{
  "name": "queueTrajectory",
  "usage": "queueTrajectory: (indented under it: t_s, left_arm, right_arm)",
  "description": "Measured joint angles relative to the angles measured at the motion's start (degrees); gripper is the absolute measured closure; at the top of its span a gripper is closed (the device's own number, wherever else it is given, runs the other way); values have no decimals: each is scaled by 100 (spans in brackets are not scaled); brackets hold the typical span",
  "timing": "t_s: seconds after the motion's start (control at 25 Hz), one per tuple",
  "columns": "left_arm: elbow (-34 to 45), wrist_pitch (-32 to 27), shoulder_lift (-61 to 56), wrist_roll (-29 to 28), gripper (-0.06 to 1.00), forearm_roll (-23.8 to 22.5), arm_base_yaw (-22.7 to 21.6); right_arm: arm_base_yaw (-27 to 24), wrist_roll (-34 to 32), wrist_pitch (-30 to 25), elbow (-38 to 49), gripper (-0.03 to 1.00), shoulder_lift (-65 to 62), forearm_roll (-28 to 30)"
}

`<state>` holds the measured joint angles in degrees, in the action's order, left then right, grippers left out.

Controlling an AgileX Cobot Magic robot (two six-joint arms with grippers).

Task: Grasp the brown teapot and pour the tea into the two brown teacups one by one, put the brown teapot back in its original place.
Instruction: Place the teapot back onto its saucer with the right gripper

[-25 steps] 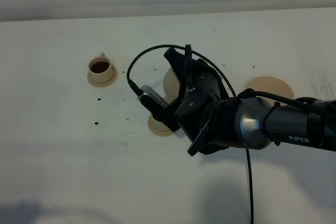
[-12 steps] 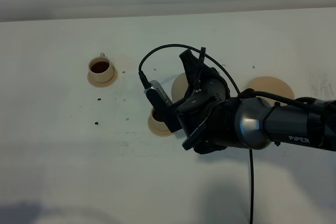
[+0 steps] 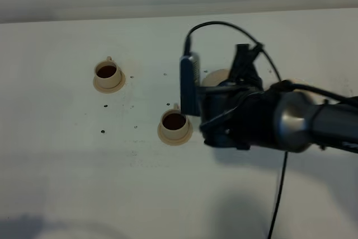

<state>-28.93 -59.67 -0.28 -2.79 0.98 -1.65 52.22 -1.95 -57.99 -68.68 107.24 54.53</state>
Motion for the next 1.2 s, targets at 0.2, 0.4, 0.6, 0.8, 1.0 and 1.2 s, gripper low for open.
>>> queueTrajectory:
  t_s: [0.2,0.4,0.6,0.8,1.0,1.2]
  left_arm:
    - [0,0,0,0,42,0,0]
    - [0,0,0,0,42,0,0]
    - [0,0,0,0,42,0,0]
    - [0,0,0,0,42,0,0]
    - [0,0,0,0,42,0,0]
    - [0,0,0,0,42,0,0]
  right_arm:
    - [0,-182,-216,0,84,-462,-1566]
    - [0,-296,-188,-5,84,-578,-2973]
    - [0,-381,287,-5,84,-578,-3913]
    - [0,-490,640,-5,84,-478,-4035]
    - [0,-506,983,257,84,-142,-4368]
    - [0,-514,812,303,84,-358,-4309]
